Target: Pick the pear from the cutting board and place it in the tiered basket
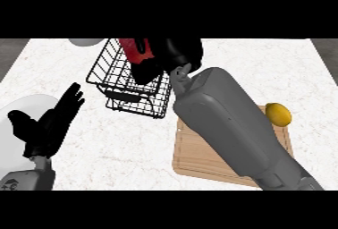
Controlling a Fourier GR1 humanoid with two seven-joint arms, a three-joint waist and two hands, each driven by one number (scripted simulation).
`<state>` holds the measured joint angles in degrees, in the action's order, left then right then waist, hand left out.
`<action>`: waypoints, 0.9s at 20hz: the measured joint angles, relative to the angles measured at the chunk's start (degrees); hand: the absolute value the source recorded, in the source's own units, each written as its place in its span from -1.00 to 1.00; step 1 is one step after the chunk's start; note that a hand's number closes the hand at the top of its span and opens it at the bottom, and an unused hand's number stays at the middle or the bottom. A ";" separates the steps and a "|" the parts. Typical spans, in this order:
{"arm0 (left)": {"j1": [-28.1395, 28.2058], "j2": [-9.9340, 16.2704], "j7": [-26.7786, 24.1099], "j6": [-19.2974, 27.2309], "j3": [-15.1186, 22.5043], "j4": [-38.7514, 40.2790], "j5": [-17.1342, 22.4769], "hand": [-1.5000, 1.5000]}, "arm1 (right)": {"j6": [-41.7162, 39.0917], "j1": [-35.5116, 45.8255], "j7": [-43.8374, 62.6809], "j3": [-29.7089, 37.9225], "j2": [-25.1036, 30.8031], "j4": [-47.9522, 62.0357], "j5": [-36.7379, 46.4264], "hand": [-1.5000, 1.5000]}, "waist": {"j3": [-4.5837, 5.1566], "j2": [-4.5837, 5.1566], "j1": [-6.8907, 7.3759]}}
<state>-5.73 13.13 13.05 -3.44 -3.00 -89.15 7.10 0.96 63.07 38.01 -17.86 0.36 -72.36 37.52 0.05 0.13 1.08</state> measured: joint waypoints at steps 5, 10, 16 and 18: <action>0.07 -0.52 -0.18 -0.32 -0.16 0.33 -0.23 0.00 | 3.39 2.93 -0.01 -1.51 -0.25 6.88 -2.22 1.00 | -0.01 -0.02 -0.01; 1.38 -0.38 0.11 -1.10 -0.32 -1.22 -0.15 0.00 | 8.38 6.09 -3.05 -3.12 -0.32 15.83 -3.15 1.00 | -0.01 0.05 0.40; 0.17 -0.11 -0.14 -1.69 -1.19 -0.14 -0.17 0.00 | 16.51 8.52 -6.11 -7.37 -0.35 24.87 -5.25 1.00 | 0.00 0.19 0.73; 0.08 -0.73 0.62 -1.13 -0.64 -0.89 -0.61 0.00 | 19.64 8.51 -7.82 -8.68 -0.35 27.48 -5.34 1.00 | 0.00 0.24 0.89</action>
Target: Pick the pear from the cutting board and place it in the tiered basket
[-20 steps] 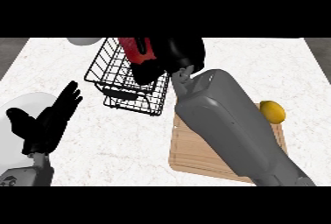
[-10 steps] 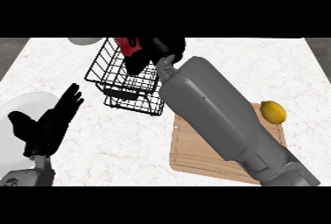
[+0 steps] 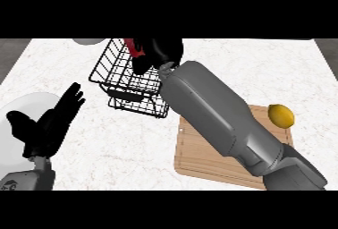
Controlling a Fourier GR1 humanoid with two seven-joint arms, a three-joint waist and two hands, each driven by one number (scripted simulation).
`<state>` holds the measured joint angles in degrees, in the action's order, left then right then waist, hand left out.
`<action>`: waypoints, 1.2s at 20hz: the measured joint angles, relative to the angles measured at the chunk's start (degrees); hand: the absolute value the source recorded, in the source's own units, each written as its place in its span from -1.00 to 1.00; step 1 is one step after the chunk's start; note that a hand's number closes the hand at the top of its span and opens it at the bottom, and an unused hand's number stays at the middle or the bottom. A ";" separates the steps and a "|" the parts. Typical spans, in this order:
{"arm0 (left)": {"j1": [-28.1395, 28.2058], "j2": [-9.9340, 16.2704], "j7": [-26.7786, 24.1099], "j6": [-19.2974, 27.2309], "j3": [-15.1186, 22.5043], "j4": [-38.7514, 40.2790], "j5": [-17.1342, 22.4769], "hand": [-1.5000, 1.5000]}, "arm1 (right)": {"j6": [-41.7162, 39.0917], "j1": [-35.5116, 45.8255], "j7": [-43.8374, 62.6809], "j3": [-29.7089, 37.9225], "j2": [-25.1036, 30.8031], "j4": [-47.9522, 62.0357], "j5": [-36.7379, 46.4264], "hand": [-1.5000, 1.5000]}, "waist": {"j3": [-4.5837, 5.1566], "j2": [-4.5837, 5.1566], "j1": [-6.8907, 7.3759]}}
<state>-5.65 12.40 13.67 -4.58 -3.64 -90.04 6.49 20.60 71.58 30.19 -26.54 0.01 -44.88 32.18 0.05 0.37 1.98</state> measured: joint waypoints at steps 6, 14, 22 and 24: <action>-0.51 -0.41 -0.72 -0.28 0.32 0.90 -0.63 0.00 | 9.86 1.93 -3.38 -0.53 0.00 4.22 -4.63 -1.00 | 0.01 0.20 0.71; -2.11 -1.74 -1.11 0.34 1.41 1.94 -2.07 0.00 | 14.63 6.51 -7.12 -2.93 0.00 11.00 -11.48 -1.00 | 0.03 0.42 1.49; -1.75 -1.45 -0.13 -0.12 0.84 1.06 -1.48 0.00 | 19.94 7.14 -10.45 2.63 -0.01 9.64 -22.02 -1.00 | -0.01 0.37 1.31; -1.82 -1.31 0.14 -0.02 0.46 0.94 -1.36 0.00 | 20.75 6.54 -12.99 5.64 -0.01 9.05 -24.56 -1.00 | -0.03 0.33 0.90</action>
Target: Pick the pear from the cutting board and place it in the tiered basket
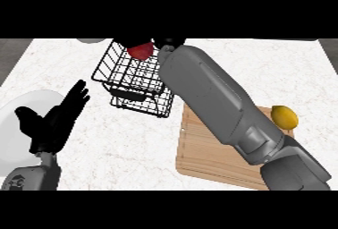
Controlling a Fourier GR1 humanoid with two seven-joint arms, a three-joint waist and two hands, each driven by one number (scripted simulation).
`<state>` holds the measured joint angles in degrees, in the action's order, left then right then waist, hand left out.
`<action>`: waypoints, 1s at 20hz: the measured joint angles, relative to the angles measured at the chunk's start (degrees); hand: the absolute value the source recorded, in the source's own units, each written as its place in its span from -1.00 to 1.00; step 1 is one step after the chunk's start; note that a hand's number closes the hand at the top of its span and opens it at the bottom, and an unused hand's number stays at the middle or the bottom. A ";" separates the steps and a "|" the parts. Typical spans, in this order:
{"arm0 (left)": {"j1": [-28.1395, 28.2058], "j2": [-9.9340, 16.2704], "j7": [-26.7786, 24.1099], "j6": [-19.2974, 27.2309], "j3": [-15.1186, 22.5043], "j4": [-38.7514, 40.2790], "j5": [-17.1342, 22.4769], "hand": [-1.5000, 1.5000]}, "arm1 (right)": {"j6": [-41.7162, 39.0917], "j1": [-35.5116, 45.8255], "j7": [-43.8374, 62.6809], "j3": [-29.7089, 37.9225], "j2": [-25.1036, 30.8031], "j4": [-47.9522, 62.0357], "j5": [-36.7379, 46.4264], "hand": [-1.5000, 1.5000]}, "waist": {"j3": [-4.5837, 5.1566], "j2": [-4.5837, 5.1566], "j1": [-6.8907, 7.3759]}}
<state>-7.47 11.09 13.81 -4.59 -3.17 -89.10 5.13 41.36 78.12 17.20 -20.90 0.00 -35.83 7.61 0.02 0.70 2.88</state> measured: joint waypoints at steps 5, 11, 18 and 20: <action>1.67 0.53 0.10 -0.46 -0.95 -0.85 0.64 0.00 | 2.81 -1.16 -4.30 7.21 0.56 -3.06 -5.46 -1.00 | -0.03 -0.26 -0.90; 2.62 0.81 0.35 -0.25 -1.76 -1.59 0.54 0.00 | 4.08 -5.15 -7.75 13.15 4.43 -7.84 -8.02 -1.00 | -0.03 -0.64 -2.32; 3.06 1.03 -0.76 -0.72 -2.95 -0.53 0.81 0.00 | 0.14 -12.59 -6.37 17.57 14.35 -16.51 -9.73 -1.00 | -0.04 -0.89 -3.33; 4.28 0.42 -1.27 -0.57 -2.29 -1.15 0.20 0.00 | -2.02 -15.38 -5.75 18.69 17.29 -19.71 -10.49 -1.00 | -0.03 -0.94 -3.40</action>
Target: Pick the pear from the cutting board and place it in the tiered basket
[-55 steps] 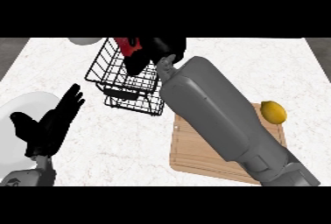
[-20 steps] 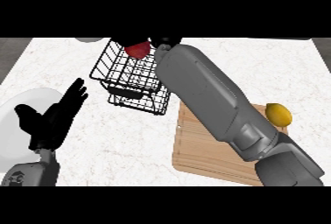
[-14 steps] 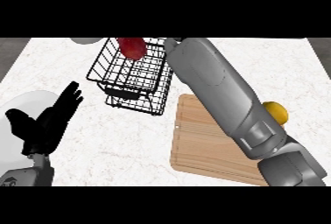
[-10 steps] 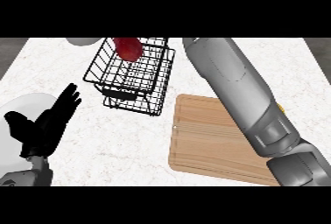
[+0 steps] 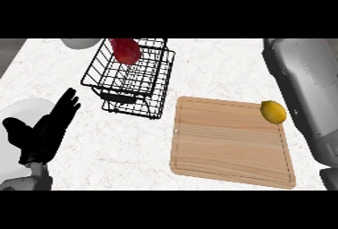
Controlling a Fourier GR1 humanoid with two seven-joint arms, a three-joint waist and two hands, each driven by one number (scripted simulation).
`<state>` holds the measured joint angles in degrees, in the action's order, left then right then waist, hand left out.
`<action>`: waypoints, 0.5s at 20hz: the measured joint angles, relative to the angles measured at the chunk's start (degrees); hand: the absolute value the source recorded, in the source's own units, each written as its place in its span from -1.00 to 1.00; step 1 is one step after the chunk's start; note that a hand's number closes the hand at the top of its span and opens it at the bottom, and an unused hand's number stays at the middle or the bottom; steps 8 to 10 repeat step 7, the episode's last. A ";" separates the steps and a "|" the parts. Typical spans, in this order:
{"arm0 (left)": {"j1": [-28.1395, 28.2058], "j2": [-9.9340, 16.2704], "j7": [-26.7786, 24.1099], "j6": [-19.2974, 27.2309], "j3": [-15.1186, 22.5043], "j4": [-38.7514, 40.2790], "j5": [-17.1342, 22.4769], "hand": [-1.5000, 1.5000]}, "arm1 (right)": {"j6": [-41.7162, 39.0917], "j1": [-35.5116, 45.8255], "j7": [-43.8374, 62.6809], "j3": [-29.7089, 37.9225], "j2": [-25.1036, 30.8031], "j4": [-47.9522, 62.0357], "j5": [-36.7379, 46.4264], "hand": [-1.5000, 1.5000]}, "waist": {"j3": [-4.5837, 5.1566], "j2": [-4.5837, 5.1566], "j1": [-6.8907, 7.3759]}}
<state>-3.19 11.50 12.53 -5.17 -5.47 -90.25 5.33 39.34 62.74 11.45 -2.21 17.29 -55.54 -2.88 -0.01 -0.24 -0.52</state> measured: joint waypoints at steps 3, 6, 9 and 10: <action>0.62 0.30 0.75 -0.39 -0.45 -1.06 0.57 0.00 | -3.87 -4.47 0.43 2.27 4.91 -4.62 -1.63 -1.00 | -0.01 -0.04 -0.13; 0.50 0.61 0.57 -0.82 -1.12 -0.89 0.93 0.00 | -7.85 -8.60 1.19 4.64 9.15 -8.85 -3.38 -1.00 | 0.00 -0.01 -0.10; 0.19 0.30 0.20 -0.73 -0.95 -0.25 0.63 0.00 | -8.56 -9.59 1.47 5.13 10.01 -10.17 -3.43 -1.00 | -0.01 0.01 -0.05; 0.19 0.30 0.20 -0.73 -0.95 -0.25 0.63 0.00 | -8.56 -9.59 1.47 5.13 10.01 -10.17 -3.43 -1.00 | -0.01 0.01 -0.05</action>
